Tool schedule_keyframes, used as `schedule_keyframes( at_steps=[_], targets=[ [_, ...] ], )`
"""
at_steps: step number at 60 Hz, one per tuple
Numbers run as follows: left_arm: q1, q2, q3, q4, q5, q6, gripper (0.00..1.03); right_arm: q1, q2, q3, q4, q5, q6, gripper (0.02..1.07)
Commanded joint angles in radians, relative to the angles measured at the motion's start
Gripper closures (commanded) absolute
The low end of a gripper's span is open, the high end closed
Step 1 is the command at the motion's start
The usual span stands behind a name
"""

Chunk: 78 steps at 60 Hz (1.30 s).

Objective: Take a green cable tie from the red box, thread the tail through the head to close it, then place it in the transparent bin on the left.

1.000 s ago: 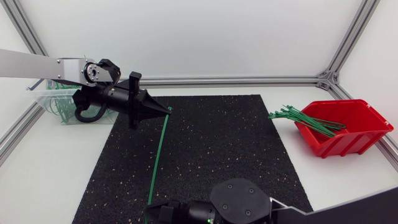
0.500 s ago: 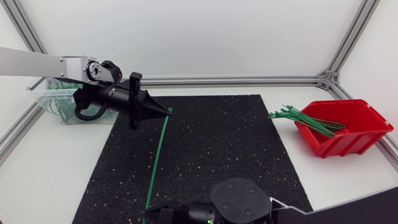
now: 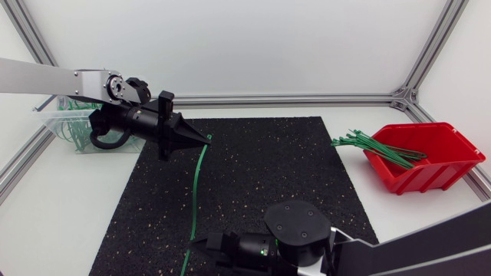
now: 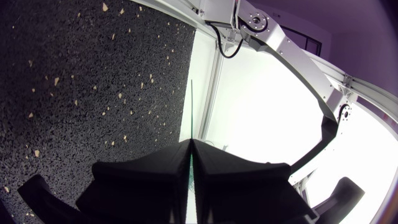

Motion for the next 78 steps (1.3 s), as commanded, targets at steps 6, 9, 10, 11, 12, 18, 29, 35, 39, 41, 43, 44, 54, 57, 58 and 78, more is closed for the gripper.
schedule_keyframes(
  at_steps=[6, 9, 10, 11, 12, 18, 29, 35, 39, 41, 43, 44, 54, 57, 58, 78],
  targets=[
    [0.001, -0.008, 0.001, -0.023, 0.009, 0.055, 1.00, -0.038, -0.021, 0.005, 0.015, -0.009, 0.080, 1.02],
    [0.003, -0.015, -0.005, -0.023, 0.010, 0.067, 1.00, -0.043, -0.047, 0.011, 0.006, -0.004, 0.146, 1.02],
    [0.003, -0.016, -0.008, -0.022, 0.010, 0.072, 1.00, -0.043, -0.058, 0.015, 0.001, -0.001, 0.175, 1.02],
    [0.003, -0.018, -0.008, -0.022, 0.010, 0.075, 1.00, -0.046, -0.064, 0.017, -0.001, -0.001, 0.195, 1.02],
    [0.003, -0.021, -0.011, -0.022, 0.012, 0.079, 1.00, -0.046, -0.069, 0.020, -0.002, 0.000, 0.215, 1.02],
    [0.001, -0.033, -0.024, -0.014, 0.012, 0.090, 1.00, -0.047, -0.103, 0.023, -0.022, 0.020, 0.301, 1.02],
    [-0.003, -0.044, -0.045, 0.009, 0.015, 0.092, 1.00, -0.035, -0.162, 0.018, -0.096, 0.065, 0.468, 1.02],
    [-0.003, -0.048, -0.050, 0.021, 0.017, 0.090, 1.00, -0.023, -0.234, 0.046, -0.238, 0.076, 0.603, 1.02],
    [-0.005, -0.050, -0.050, 0.029, 0.018, 0.089, 1.00, -0.009, -0.270, 0.066, -0.338, 0.080, 0.676, 1.02],
    [-0.006, -0.050, -0.050, 0.033, 0.018, 0.087, 1.00, -0.004, -0.280, 0.074, -0.369, 0.083, 0.710, 1.02],
    [-0.006, -0.051, -0.048, 0.039, 0.018, 0.086, 1.00, 0.000, -0.290, 0.083, -0.395, 0.085, 0.750, 1.02],
    [-0.006, -0.051, -0.048, 0.044, 0.020, 0.086, 1.00, 0.000, -0.297, 0.087, -0.412, 0.085, 0.770, 1.02],
    [-0.016, -0.065, -0.058, 0.067, 0.021, 0.081, 1.00, -0.007, -0.334, 0.172, -0.636, 0.043, 0.982, 1.02],
    [-0.019, -0.070, -0.061, 0.076, 0.023, 0.081, 1.00, -0.010, -0.333, 0.196, -0.699, 0.016, 1.043, 1.02],
    [-0.020, -0.070, -0.062, 0.079, 0.024, 0.079, 1.00, -0.012, -0.333, 0.201, -0.711, 0.010, 1.058, 1.02],
    [-0.063, -0.094, -0.084, 0.190, 0.027, 0.009, 1.00, -0.112, -0.374, 0.291, -1.007, -0.216, 1.311, 1.02]
  ],
)
